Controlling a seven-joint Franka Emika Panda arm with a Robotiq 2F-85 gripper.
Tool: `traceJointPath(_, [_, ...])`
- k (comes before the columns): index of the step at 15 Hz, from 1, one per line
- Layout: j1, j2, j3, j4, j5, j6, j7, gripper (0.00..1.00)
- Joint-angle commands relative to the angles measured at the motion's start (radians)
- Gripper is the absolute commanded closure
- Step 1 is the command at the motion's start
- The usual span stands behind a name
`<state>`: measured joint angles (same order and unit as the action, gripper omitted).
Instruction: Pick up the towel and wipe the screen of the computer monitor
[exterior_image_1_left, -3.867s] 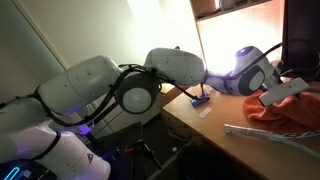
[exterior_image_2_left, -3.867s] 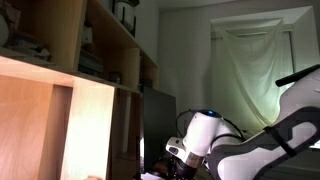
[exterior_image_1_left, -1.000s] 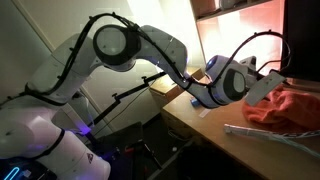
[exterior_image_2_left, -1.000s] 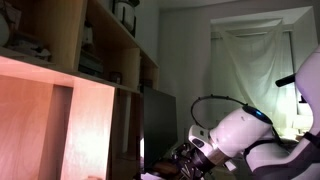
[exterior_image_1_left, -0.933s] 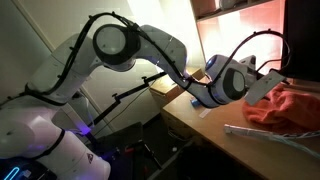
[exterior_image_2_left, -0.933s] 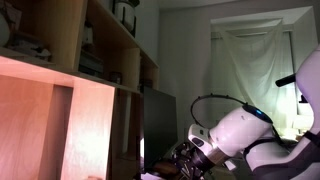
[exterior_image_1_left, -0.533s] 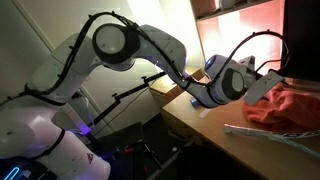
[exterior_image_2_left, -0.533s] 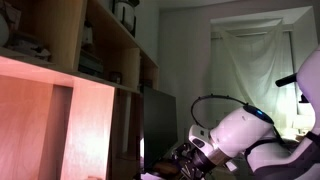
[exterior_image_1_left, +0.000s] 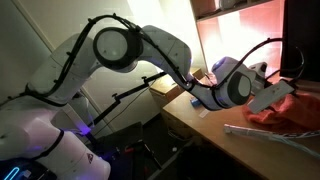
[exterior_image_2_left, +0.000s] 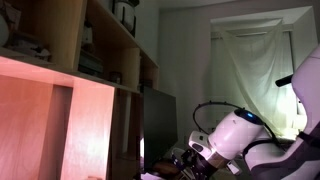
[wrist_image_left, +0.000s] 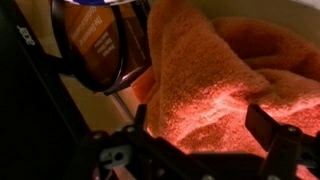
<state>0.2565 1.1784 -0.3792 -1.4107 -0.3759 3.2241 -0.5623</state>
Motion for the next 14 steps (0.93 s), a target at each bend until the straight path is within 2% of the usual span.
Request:
traceJointPath(1, [-0.091,0.032,0.064,0.083,-0.051,-0.078,0.026,0.0])
traceJointPath(9, [-0.238,0.103,0.18,0.186,-0.09,-0.173,-0.003,0.0])
traceJointPath(14, [-0.234,0.118,0.166,0.215,-0.096,-0.19,0.013,0.0])
